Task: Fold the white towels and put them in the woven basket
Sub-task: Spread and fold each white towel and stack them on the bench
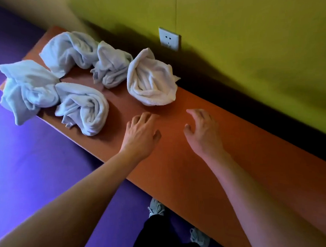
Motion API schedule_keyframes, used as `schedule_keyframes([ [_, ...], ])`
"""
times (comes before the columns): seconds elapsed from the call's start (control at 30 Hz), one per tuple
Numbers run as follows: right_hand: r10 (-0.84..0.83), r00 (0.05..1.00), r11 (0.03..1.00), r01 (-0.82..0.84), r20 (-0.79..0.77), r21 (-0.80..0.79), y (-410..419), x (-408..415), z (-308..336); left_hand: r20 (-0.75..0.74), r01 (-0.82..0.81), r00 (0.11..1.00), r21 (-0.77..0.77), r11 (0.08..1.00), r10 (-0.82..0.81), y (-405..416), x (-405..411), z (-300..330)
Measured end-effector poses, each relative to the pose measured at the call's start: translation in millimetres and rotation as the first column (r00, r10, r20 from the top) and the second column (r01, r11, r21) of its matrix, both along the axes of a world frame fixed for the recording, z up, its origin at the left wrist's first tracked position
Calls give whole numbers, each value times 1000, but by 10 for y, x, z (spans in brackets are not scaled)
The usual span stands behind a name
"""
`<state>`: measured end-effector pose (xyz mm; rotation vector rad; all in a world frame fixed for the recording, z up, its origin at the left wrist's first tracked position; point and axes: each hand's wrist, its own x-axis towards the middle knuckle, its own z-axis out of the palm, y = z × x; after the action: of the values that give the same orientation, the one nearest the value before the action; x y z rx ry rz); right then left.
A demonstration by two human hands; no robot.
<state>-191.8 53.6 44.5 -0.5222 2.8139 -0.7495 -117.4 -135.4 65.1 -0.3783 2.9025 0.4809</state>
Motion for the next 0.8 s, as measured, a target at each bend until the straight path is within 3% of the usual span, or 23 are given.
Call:
schedule_keyframes([
  [0.23, -43, 997, 999, 43, 68, 7, -633, -467, -201, -31, 122, 992, -95, 988, -125, -661, -802, -314],
  [0.43, -74, 993, 997, 72, 94, 26, -653, -500, -282, 66, 197, 980, -187, 962, -188, -874, -1114, -570],
  [0.63, -21, 992, 999, 16, 125, 44, -533, -402, -283, -48, 300, 952, -39, 953, -302, -706, -912, -430],
  [0.8, 105, 994, 990, -108, 36, 86, -353, -252, -189, -208, 435, 882, 14, 900, -423, -286, -480, -191],
])
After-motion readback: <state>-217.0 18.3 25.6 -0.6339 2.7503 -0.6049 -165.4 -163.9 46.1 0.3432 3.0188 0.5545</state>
